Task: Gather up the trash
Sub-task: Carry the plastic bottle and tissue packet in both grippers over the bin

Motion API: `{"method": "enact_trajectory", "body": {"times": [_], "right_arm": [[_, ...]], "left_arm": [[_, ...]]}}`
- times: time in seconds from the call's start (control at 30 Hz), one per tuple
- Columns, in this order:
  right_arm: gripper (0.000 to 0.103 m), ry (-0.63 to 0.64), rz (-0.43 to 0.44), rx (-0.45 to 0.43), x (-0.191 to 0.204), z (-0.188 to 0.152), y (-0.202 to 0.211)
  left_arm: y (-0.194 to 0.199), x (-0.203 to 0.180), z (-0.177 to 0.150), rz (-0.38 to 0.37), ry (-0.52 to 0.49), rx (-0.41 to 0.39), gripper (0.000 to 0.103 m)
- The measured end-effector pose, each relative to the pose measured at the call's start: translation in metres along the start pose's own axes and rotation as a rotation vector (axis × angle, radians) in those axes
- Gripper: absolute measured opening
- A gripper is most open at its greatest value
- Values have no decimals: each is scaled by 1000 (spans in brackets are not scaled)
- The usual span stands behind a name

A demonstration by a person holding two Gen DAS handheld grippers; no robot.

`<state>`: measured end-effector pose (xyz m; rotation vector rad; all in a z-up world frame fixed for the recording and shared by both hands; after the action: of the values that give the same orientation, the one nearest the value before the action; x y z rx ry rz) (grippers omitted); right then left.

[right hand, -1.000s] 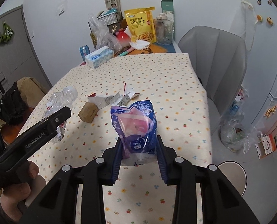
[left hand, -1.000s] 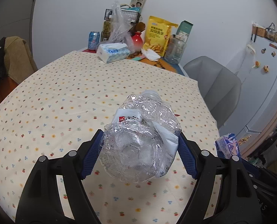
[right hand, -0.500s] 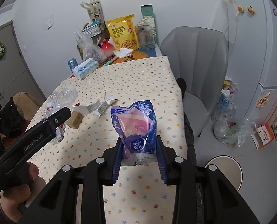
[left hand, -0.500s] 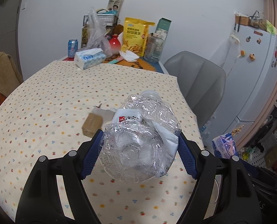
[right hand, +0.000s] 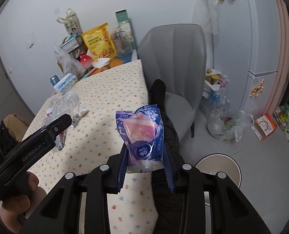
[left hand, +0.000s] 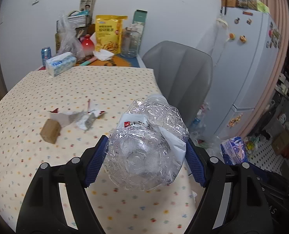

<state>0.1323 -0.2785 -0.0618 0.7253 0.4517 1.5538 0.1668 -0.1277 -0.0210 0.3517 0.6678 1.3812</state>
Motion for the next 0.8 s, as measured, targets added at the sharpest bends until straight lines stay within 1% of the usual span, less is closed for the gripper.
{"method": "enact_trajectory", "body": {"times": [0.5, 0.8], "right_arm": [[35, -151, -67, 5, -100, -25, 5], [36, -231, -124, 15, -154, -39, 3]], "left_arm": [[-34, -101, -23, -66, -139, 71, 76], [-57, -146, -40, -108, -201, 119, 76]]}}
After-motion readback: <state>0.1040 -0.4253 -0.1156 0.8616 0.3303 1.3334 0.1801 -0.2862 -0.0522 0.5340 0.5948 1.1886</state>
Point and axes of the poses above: each gripper's, at about its wrist camera, not at the fingertips, and y roughly against the way its jaws point, x to its left, z to its top, the point moved 4 cm from there along -y, roughly the way its jaws point, and after that the axes turned 6 degrees about y, right-handed, at the moved point
